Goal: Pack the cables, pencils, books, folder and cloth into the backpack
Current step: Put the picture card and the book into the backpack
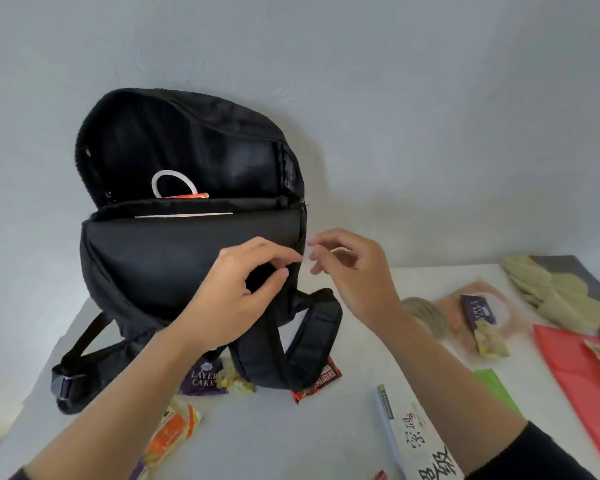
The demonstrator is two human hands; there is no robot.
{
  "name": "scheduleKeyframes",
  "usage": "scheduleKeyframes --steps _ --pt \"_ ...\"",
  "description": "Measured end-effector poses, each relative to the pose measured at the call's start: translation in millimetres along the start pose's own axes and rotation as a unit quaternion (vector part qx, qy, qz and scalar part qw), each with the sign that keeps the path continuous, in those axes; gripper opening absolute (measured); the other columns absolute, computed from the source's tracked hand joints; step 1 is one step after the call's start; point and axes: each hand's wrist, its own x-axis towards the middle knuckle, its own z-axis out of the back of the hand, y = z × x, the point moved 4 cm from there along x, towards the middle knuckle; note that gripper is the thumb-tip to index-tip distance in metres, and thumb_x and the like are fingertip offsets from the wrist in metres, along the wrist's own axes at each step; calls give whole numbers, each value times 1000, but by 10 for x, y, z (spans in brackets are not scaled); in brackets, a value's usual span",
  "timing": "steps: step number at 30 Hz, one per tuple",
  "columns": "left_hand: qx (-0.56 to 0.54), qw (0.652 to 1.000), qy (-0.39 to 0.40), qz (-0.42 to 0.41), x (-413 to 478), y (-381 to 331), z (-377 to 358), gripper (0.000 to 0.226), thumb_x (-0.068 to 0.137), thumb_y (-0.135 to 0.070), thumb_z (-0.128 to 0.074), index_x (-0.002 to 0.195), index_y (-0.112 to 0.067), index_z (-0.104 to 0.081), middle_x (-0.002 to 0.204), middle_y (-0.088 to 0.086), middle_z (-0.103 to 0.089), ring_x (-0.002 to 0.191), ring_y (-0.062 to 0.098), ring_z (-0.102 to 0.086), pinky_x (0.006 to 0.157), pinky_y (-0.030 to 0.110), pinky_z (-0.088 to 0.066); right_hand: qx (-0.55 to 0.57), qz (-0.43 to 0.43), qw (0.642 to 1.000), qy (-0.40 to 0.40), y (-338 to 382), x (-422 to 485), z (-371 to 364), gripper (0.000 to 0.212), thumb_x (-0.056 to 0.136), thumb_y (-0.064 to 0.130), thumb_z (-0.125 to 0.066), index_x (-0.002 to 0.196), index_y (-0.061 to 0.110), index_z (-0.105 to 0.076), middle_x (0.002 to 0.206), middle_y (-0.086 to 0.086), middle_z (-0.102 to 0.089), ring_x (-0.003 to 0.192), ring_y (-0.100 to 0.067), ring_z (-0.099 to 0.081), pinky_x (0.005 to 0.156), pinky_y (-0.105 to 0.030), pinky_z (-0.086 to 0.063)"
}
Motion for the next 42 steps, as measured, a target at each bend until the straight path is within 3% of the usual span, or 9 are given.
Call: scheduleKeyframes --steps 6,10,15,19,23,29,35,39,42 --pt "-1 999 50 4 -107 -351 -776 19 100 -22 -63 108 -37 -72 108 -20 -63 112 4 -56 107 26 -28 -100 -120 985 79 -575 -516 811 17 95 8 -68 86 21 -74 77 0 -73 67 -19 -71 77 -43 -59" --pt "-67 982 158 76 -214 -402 -1333 17 101 -27 -62 114 -34 -70 102 -18 -66 100 4 -61 88 21 -50 -210 -155 943 206 -974 -900 1126 7 91 24 -75 93 30 -74 89 15 -73 89 -1 -66 83 -29 -53" --pt "67 921 357 145 -417 -385 -2029 48 99 -61 -51 142 -41 -48 126 -20 -55 113 2 -55 99 32 -50 -338 -190 841 377 -1399 -1232 1389 88 73 48 -86 148 37 -43 146 16 -48 133 -6 -43 112 -31 -38" --pt "115 900 380 180 -451 -472 -2317 69 89 -66 -63 146 -32 -44 131 -13 -49 118 10 -52 97 33 -50 -389 -123 803 434 -1589 -1267 1401 98 65 61 -86 148 35 -40 139 11 -45 128 -15 -43 107 -37 -37" --pt "98 888 371 252 -420 -409 -2376 60 78 -59 -81 125 -32 -56 114 -14 -51 101 6 -53 88 28 -51 -389 -131 787 461 -1645 -1152 1344 95 58 61 -90 136 30 -45 132 6 -48 121 -19 -47 101 -38 -43" --pt "117 869 388 286 -331 -439 -2440 62 73 -52 -88 119 -29 -52 117 -12 -53 107 8 -53 94 29 -51 -398 -122 750 514 -1724 -1063 1294 99 58 65 -89 132 12 -49 128 -4 -50 120 -24 -50 101 -44 -48" --pt "117 872 390 272 -341 -467 -2438 57 75 -58 -83 112 -36 -45 114 -17 -59 98 6 -59 84 27 -55 -363 -68 787 494 -1727 -1123 1371 91 68 66 -82 137 17 -48 118 6 -47 108 -18 -49 88 -36 -45" --pt "65 902 333 267 -276 -556 -2334 41 82 -54 -79 103 -40 -47 104 -18 -67 89 6 -63 73 27 -56 -303 -58 837 453 -1666 -1008 1476 53 85 58 -73 118 20 -58 95 15 -51 95 -15 -50 73 -32 -38" --pt "12 947 201 250 -104 -669 -2149 19 92 -46 -71 105 -39 -59 96 -13 -67 88 6 -61 68 21 -47 -279 -71 870 400 -1626 -859 1615 65 86 66 -64 131 20 -57 102 18 -55 111 -16 -54 103 -42 -39"
